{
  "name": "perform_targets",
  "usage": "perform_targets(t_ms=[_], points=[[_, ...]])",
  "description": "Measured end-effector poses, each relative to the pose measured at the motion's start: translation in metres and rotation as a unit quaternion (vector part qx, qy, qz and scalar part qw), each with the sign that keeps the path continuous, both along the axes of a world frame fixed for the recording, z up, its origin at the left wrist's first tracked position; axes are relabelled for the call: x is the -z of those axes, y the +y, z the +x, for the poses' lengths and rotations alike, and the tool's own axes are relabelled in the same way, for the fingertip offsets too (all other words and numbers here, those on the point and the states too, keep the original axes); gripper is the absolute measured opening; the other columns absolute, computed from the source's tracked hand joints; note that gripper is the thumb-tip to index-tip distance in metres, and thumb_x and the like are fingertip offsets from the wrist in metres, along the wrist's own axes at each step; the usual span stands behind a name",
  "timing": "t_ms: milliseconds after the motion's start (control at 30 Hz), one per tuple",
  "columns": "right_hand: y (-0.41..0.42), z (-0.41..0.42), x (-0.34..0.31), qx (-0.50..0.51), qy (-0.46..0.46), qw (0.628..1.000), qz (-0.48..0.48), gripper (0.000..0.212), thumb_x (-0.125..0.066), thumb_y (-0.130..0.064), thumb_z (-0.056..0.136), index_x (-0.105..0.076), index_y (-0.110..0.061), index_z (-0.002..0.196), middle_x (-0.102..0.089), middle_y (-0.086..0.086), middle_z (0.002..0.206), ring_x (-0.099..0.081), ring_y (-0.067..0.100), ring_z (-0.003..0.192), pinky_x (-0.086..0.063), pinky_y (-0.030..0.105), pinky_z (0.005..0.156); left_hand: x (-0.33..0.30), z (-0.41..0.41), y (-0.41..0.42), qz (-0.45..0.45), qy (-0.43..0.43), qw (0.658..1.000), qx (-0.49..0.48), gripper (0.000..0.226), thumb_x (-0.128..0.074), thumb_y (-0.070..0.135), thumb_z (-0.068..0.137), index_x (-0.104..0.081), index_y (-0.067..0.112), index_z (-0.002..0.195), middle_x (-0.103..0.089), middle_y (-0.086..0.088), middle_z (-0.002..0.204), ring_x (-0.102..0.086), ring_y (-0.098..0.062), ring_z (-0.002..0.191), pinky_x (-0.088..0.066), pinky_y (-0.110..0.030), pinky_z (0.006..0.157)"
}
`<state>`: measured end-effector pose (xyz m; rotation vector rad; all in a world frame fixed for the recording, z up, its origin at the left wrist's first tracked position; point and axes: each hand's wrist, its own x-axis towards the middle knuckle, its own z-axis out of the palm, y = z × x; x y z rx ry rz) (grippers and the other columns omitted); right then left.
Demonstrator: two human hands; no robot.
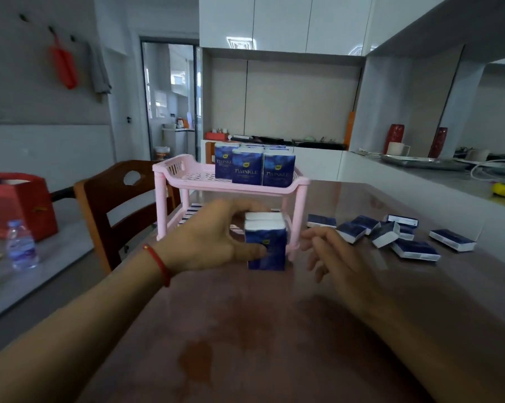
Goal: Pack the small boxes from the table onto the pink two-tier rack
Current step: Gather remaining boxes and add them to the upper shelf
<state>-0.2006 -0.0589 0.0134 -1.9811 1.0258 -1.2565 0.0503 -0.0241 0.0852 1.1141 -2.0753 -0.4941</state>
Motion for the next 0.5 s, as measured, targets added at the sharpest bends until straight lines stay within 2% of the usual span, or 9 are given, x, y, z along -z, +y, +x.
perform_targets(t_ms=[33,100,133,200,333,400,500], points=[[-0.001,0.0,0.001,0.002,0.012,1.0,-0.008,0.025,-0.039,-0.049,0.098,-0.061,-0.041,0.107,-0.064,-0.004,0.092,-0.06,0.022,0.077,-0.055,0.049,0.071,-0.012,0.011,0.005,0.0,0.019,1.0,-0.005,0.048,-0.084,0.015,0.078,-0.065,0.026,0.12,-0.071,0.006,0.115,-0.067,-0.011,0.109,-0.06,-0.037,0.088],[-0.003,0.004,0.002,0.001,0.038,0.999,-0.03,0.023,-0.038,-0.042,0.104,-0.06,-0.039,0.107,-0.061,-0.008,0.088,-0.059,0.014,0.074,-0.053,0.036,0.07,-0.037,0.033,0.011,-0.003,0.073,0.997,-0.023,0.046,-0.081,0.01,0.08,-0.066,0.022,0.121,-0.071,0.002,0.118,-0.067,-0.014,0.113,-0.058,-0.04,0.092],[-0.003,0.006,0.002,-0.004,0.045,0.998,-0.04,0.023,-0.038,-0.04,0.104,-0.06,-0.037,0.108,-0.062,-0.012,0.088,-0.059,0.011,0.077,-0.051,0.028,0.071,-0.051,0.044,0.009,-0.014,0.091,0.995,-0.041,0.044,-0.08,0.008,0.08,-0.066,0.02,0.12,-0.071,0.0,0.118,-0.067,-0.015,0.112,-0.057,-0.041,0.093],[-0.001,0.012,0.001,-0.017,0.045,0.997,-0.056,0.023,-0.039,-0.041,0.101,-0.06,-0.036,0.109,-0.063,-0.017,0.093,-0.061,0.009,0.085,-0.049,0.022,0.074,-0.076,0.064,0.0,-0.037,0.093,0.991,-0.087,0.04,-0.077,0.007,0.082,-0.066,0.017,0.119,-0.073,-0.001,0.116,-0.069,-0.017,0.109,-0.055,-0.042,0.095],[0.002,0.02,-0.001,-0.016,0.062,0.997,-0.043,0.019,-0.042,-0.03,0.105,-0.06,-0.032,0.109,-0.064,-0.017,0.096,-0.059,-0.002,0.096,-0.044,0.011,0.081,-0.107,0.082,-0.039,-0.034,0.01,0.982,-0.187,0.042,-0.079,0.01,0.08,-0.065,0.02,0.118,-0.07,-0.003,0.112,-0.067,-0.021,0.105,-0.055,-0.046,0.095],[0.003,0.02,0.0,-0.015,0.069,0.997,-0.039,0.019,-0.041,-0.034,0.105,-0.061,-0.035,0.108,-0.063,-0.024,0.096,-0.058,-0.005,0.097,-0.042,0.007,0.08,-0.111,0.079,-0.058,-0.019,-0.02,0.976,-0.216,0.044,-0.079,0.008,0.079,-0.065,0.019,0.12,-0.068,-0.004,0.111,-0.065,-0.024,0.105,-0.055,-0.043,0.093],[0.001,0.018,-0.001,-0.007,0.051,0.997,-0.052,0.025,-0.038,-0.042,0.097,-0.061,-0.036,0.106,-0.062,-0.025,0.093,-0.06,0.004,0.088,-0.043,0.01,0.073,-0.113,0.068,-0.079,0.009,-0.054,0.972,-0.227,0.048,-0.079,0.008,0.08,-0.063,0.015,0.124,-0.067,-0.008,0.113,-0.064,-0.025,0.101,-0.055,-0.034,0.081]])
